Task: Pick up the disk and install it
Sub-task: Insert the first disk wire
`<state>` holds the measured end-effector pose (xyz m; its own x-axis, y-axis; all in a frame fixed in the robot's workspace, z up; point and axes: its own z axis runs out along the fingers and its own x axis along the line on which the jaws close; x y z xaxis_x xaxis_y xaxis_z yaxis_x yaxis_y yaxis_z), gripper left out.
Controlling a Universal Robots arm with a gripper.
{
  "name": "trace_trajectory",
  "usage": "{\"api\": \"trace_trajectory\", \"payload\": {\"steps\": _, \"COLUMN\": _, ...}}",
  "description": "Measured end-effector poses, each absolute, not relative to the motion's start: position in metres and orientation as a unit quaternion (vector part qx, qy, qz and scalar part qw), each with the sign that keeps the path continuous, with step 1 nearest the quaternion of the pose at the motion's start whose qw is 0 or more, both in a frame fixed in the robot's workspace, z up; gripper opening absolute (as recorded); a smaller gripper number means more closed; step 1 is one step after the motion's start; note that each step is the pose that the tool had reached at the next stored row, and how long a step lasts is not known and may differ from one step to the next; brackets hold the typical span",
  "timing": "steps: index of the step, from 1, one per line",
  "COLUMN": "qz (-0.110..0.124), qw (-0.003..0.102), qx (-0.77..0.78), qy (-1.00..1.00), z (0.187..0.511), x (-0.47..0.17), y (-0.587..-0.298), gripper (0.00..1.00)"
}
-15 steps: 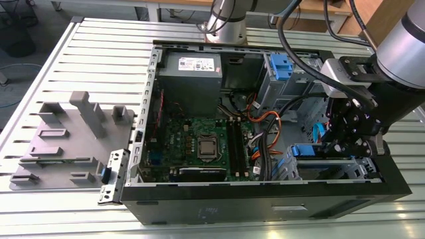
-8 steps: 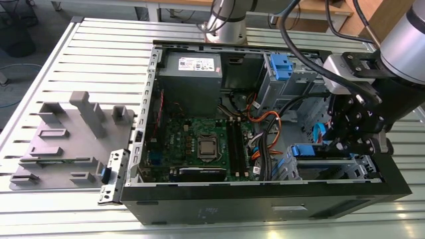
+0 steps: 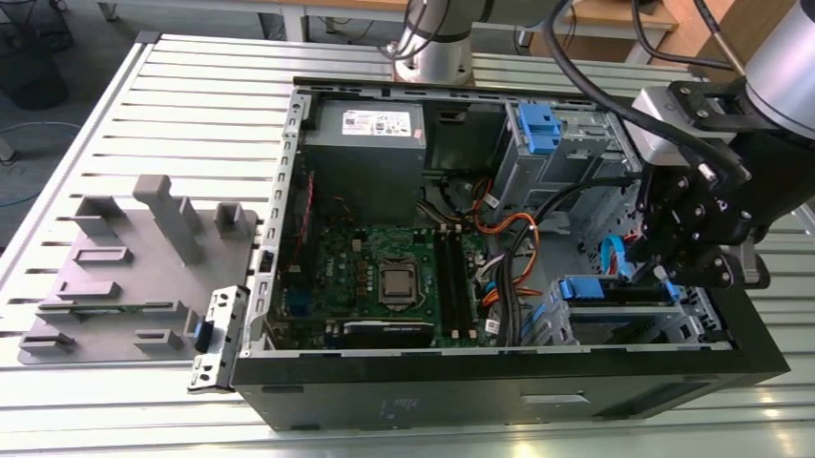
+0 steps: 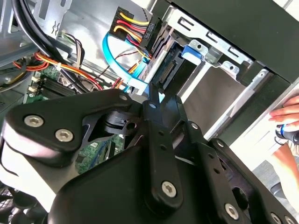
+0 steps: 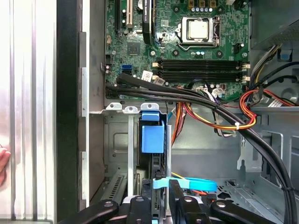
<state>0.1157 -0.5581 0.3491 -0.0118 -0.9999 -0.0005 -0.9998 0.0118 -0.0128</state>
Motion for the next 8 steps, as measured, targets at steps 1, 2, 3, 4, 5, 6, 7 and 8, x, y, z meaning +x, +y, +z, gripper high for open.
{"api": "trace_trajectory", "payload": {"steps": 1, "qz": -0.004, "qw": 0.005, "qx": -0.703, "qy": 0.711, "z": 0.3502, "x": 0.1157, "y": -0.558, "gripper": 0.29}}
{"api": "trace_trajectory", "payload": {"steps": 2, "qz": -0.004, "qw": 0.005, "qx": -0.703, "qy": 0.711, "z": 0.3513, "x": 0.1157, "y": -0.558, "gripper": 0.29}}
{"api": "trace_trajectory", "payload": {"steps": 3, "qz": -0.004, "qw": 0.005, "qx": -0.703, "qy": 0.711, "z": 0.3524, "x": 0.1157, "y": -0.558, "gripper": 0.29}}
{"api": "trace_trajectory", "payload": {"steps": 4, "qz": -0.004, "qw": 0.005, "qx": -0.703, "qy": 0.711, "z": 0.3527, "x": 0.1157, "y": -0.5581, "gripper": 0.29}}
{"api": "trace_trajectory", "payload": {"steps": 5, "qz": -0.004, "qw": 0.005, "qx": -0.703, "qy": 0.711, "z": 0.3527, "x": 0.1157, "y": -0.5581, "gripper": 0.29}}
{"api": "trace_trajectory", "payload": {"steps": 6, "qz": -0.004, "qw": 0.005, "qx": -0.703, "qy": 0.711, "z": 0.3527, "x": 0.1157, "y": -0.558, "gripper": 0.29}}
{"api": "trace_trajectory", "payload": {"steps": 7, "qz": -0.004, "qw": 0.005, "qx": -0.703, "qy": 0.711, "z": 0.3528, "x": 0.1157, "y": -0.5581, "gripper": 0.29}}
{"api": "trace_trajectory", "payload": {"steps": 8, "qz": -0.004, "qw": 0.005, "qx": -0.703, "qy": 0.711, "z": 0.353, "x": 0.1157, "y": -0.5581, "gripper": 0.29}}
